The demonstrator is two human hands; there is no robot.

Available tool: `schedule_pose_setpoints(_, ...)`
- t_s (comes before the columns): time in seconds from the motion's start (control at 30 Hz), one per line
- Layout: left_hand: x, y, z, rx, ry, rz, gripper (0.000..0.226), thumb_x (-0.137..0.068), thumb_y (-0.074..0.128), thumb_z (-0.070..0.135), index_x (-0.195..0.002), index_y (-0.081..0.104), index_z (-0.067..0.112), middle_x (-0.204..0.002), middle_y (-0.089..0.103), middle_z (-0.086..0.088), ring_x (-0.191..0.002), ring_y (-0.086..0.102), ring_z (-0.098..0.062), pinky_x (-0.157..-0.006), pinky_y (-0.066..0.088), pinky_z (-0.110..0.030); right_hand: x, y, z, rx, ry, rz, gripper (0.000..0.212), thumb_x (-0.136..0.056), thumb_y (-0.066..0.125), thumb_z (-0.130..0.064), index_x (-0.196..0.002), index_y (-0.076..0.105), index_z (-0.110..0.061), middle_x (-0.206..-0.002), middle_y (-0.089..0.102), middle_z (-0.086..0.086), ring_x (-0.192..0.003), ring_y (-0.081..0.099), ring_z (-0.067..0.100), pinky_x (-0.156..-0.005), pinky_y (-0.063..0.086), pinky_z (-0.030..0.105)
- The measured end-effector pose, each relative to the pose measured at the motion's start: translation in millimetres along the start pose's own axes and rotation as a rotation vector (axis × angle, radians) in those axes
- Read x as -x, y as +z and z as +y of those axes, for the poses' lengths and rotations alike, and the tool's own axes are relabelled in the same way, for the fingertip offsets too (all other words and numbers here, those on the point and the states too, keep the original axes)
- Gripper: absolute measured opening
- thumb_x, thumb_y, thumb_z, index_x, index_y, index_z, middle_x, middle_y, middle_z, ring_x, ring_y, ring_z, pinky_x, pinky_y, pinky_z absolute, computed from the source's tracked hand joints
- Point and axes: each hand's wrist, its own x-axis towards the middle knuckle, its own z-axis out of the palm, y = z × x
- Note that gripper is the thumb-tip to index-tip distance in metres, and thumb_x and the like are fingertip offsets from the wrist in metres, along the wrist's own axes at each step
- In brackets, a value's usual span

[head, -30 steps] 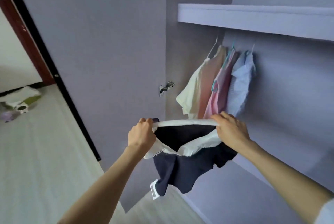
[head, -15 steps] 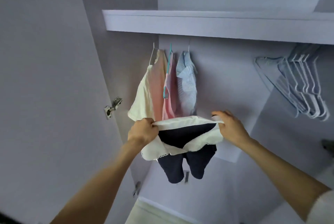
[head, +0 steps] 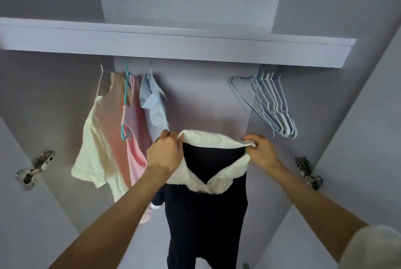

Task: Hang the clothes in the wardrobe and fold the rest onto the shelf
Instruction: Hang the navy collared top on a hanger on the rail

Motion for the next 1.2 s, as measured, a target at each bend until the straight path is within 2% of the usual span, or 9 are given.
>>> schedule_pose_setpoints(0.17,-26,12,35,0.122,-0.004,0.018,0.040,-0.101,0.027,0.038,-0.118,0.053,0.014,-0.101,0.065,-0.015,-0.098,0.058,-0.040,-0.079,0.043,-0.041,-19,-18,20,-0.072,-0.045,0.135,0.032,-0.086,0.050,-0.001,-0.113,0.064,-0.011,-0.120,0.058,0.007,-0.094,0.055,0.018,-0.085,0.043,0.030)
schedule_pose_setpoints(0.27,-33,19,49,0.082,0.037,0.030,0.039,-0.100,0.026,0.041,-0.109,0.053,0.014,-0.093,0.066,-0.011,-0.092,0.060,-0.036,-0.071,0.039,-0.036,-41,-24,26,0.152,-0.028,0.313,0.034,-0.088,0.050,-0.008,-0.120,0.057,-0.003,-0.125,0.054,0.015,-0.104,0.056,0.032,-0.081,0.045,0.037)
schedule_pose_setpoints(0.37,-39,21,54,0.097,0.031,0.030,0.038,-0.100,0.026,0.042,-0.104,0.053,0.016,-0.095,0.066,-0.008,-0.092,0.060,-0.034,-0.072,0.039,-0.036,-65,-22,29,0.458,0.143,0.194,0.037,-0.091,0.046,-0.013,-0.125,0.047,0.001,-0.128,0.050,0.019,-0.108,0.056,0.038,-0.078,0.046,0.041)
schedule_pose_setpoints(0.5,-49,19,46,0.098,-0.006,0.059,0.038,-0.099,0.026,0.044,-0.110,0.055,0.022,-0.099,0.066,-0.006,-0.096,0.059,-0.034,-0.072,0.034,-0.034,-92,-18,35,0.552,0.259,0.147,0.033,-0.090,0.047,-0.012,-0.122,0.050,-0.002,-0.123,0.056,0.018,-0.112,0.057,0.035,-0.085,0.047,0.042)
schedule_pose_setpoints(0.7,-51,15,28,0.086,-0.042,0.093,0.034,-0.099,0.028,0.043,-0.106,0.055,0.024,-0.099,0.067,-0.008,-0.093,0.059,-0.037,-0.069,0.033,-0.033,-115,-1,34,0.279,0.133,0.038,0.016,-0.090,0.043,-0.005,-0.086,0.058,-0.010,-0.103,0.064,0.022,-0.099,0.059,0.038,-0.069,0.037,0.033)
schedule_pose_setpoints(0.87,-45,13,17,0.098,-0.079,0.062,0.035,-0.099,0.029,0.043,-0.106,0.054,0.021,-0.100,0.067,-0.012,-0.094,0.058,-0.040,-0.073,0.039,-0.037,-109,19,17,0.095,0.047,0.057,0.016,-0.090,0.045,-0.003,-0.094,0.060,0.000,-0.095,0.062,0.027,-0.093,0.058,0.038,-0.071,0.040,0.035)
schedule_pose_setpoints(0.93,-39,11,13,0.119,-0.083,0.059,0.035,-0.099,0.031,0.042,-0.107,0.055,0.018,-0.101,0.067,-0.013,-0.096,0.058,-0.040,-0.077,0.044,-0.039,-101,24,13,-0.035,0.064,0.051,0.017,-0.091,0.045,-0.007,-0.077,0.053,-0.007,-0.078,0.057,0.022,-0.076,0.059,0.034,-0.064,0.040,0.033)
schedule_pose_setpoints(1.03,-30,10,4,0.160,-0.111,0.042,0.034,-0.099,0.034,0.038,-0.111,0.056,0.015,-0.104,0.067,-0.014,-0.100,0.058,-0.041,-0.081,0.046,-0.041,-89,31,10,-0.284,0.123,-0.048,0.015,-0.094,0.041,-0.008,-0.081,0.051,-0.007,-0.064,0.052,0.016,-0.042,0.052,0.022,-0.043,0.043,0.024)
schedule_pose_setpoints(1.2,-13,12,-8,0.225,-0.118,-0.009,0.030,-0.099,0.038,0.033,-0.106,0.058,0.011,-0.101,0.067,-0.013,-0.098,0.059,-0.037,-0.082,0.046,-0.039,-83,27,3,-0.338,0.123,-0.029,0.019,-0.091,0.037,-0.001,-0.082,0.053,-0.007,-0.066,0.051,0.015,-0.045,0.049,0.025,-0.037,0.042,0.020)
